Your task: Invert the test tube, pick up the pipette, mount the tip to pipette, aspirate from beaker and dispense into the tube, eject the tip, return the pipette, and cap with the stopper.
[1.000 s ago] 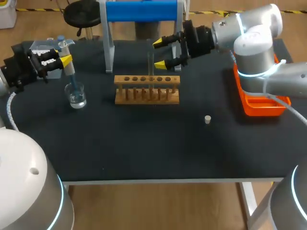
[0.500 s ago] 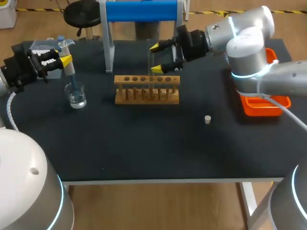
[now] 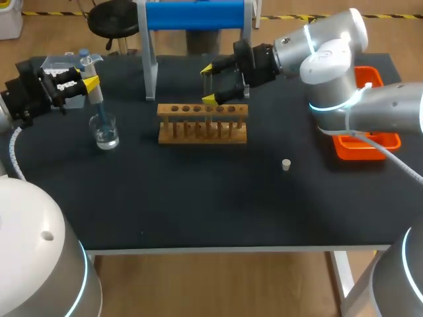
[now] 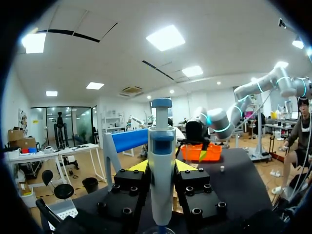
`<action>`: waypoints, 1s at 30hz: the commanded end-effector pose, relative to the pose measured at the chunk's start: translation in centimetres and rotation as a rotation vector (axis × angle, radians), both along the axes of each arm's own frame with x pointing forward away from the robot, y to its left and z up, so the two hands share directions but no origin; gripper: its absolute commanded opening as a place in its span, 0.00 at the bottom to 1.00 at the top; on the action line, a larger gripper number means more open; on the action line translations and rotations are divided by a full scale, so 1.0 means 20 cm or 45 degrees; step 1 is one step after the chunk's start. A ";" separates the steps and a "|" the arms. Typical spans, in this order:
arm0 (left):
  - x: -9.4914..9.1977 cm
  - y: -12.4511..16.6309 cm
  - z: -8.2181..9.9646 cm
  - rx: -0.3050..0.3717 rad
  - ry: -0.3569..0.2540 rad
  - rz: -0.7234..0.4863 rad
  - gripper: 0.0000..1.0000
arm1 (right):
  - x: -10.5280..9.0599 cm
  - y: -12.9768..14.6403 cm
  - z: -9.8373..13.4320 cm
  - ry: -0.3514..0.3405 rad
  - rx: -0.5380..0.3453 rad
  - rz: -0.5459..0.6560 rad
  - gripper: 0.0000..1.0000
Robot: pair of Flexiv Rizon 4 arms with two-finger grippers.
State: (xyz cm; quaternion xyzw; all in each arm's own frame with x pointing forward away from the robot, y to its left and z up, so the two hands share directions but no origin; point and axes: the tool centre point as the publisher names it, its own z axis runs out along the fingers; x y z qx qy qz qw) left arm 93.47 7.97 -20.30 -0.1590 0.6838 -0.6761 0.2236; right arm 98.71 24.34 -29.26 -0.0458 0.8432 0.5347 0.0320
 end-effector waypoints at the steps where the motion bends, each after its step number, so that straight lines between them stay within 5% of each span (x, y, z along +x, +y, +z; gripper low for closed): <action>1: 0.00 0.00 0.00 0.000 0.001 -0.002 0.00 | -0.01 0.02 -0.02 -0.015 -0.005 -0.024 1.00; 30: 0.00 0.00 0.00 0.000 0.001 -0.002 0.00 | 0.03 0.05 -0.02 -0.069 -0.060 -0.092 1.00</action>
